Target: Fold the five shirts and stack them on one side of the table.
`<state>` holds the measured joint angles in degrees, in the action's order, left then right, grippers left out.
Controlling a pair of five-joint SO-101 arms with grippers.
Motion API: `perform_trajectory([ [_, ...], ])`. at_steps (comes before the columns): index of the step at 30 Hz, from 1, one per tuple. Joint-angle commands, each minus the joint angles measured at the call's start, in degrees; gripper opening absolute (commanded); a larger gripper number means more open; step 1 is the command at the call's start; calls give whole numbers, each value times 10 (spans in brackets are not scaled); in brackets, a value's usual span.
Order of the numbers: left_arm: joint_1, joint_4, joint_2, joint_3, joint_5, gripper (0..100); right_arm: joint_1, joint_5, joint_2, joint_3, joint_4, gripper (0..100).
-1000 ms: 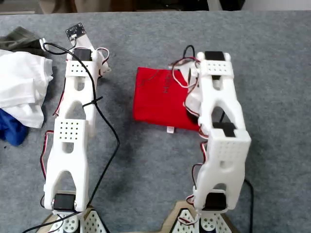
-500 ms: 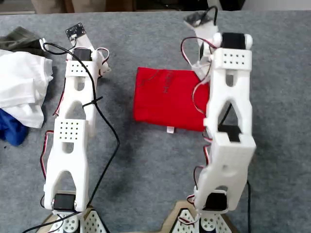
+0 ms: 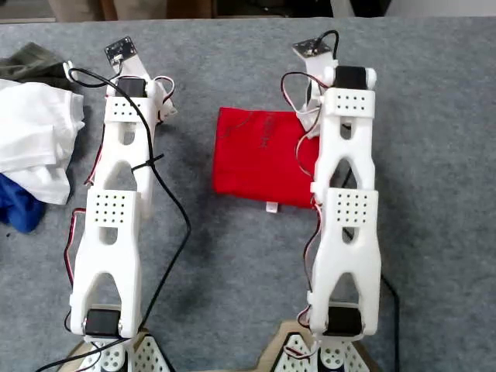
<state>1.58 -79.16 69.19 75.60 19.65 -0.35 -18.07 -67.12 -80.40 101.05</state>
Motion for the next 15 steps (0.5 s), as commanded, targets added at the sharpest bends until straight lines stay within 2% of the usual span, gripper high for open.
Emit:
perform_trajectory([
  [1,1,4,-7,32,2,19,-6,5,2,-30,-1,19],
  [15,1,4,-7,30,2,19,-7,4,29,-28,-114,5],
])
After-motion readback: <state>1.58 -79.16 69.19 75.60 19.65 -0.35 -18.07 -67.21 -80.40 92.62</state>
